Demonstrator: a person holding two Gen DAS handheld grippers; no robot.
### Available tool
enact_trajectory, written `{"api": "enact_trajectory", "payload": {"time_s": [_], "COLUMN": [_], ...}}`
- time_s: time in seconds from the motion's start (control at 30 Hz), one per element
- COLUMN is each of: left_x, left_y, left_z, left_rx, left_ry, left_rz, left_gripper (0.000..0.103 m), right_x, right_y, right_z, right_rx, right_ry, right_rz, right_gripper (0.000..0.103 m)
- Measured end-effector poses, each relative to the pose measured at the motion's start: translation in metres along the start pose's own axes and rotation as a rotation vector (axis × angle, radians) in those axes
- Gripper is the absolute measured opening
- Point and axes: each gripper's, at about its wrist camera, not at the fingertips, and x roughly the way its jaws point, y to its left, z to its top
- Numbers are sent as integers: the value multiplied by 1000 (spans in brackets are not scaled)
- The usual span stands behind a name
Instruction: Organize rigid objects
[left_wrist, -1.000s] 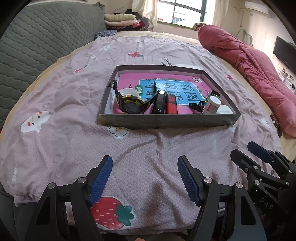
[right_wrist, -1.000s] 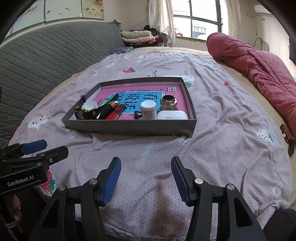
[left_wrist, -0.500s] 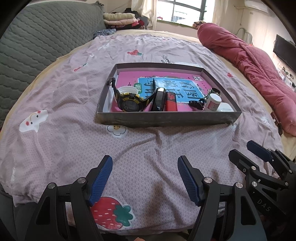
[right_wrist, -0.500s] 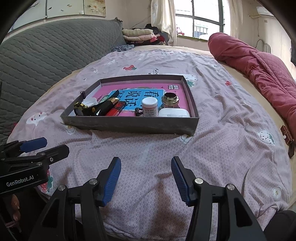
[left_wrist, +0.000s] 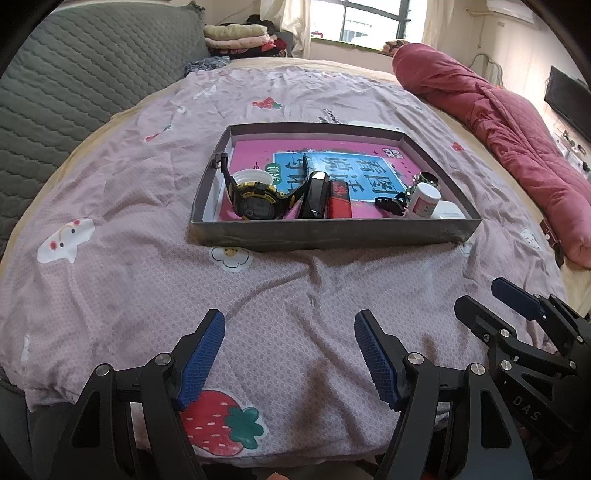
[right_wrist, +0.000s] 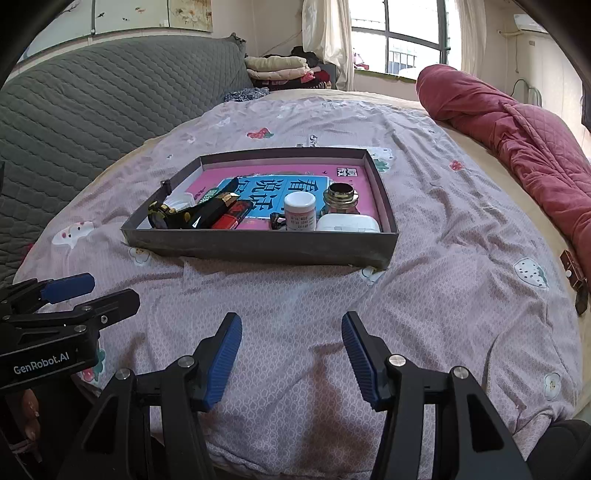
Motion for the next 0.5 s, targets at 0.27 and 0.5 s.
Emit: {"api": "enact_trajectory", "payload": {"time_s": [0.27, 0.5], "left_x": [0, 1], "left_y": [0, 0], "left_z": [-1, -1], "left_rx": [-1, -3], "left_ry": [4, 8], "left_rz": [0, -4], "left_gripper": [74, 74], "right_x": [1, 2], "right_y": [-1, -3], "right_z": [0, -2], "right_rx": [1, 1], "right_ry": [2, 8], "right_rz": [1, -3], "right_gripper": [56, 56]}}
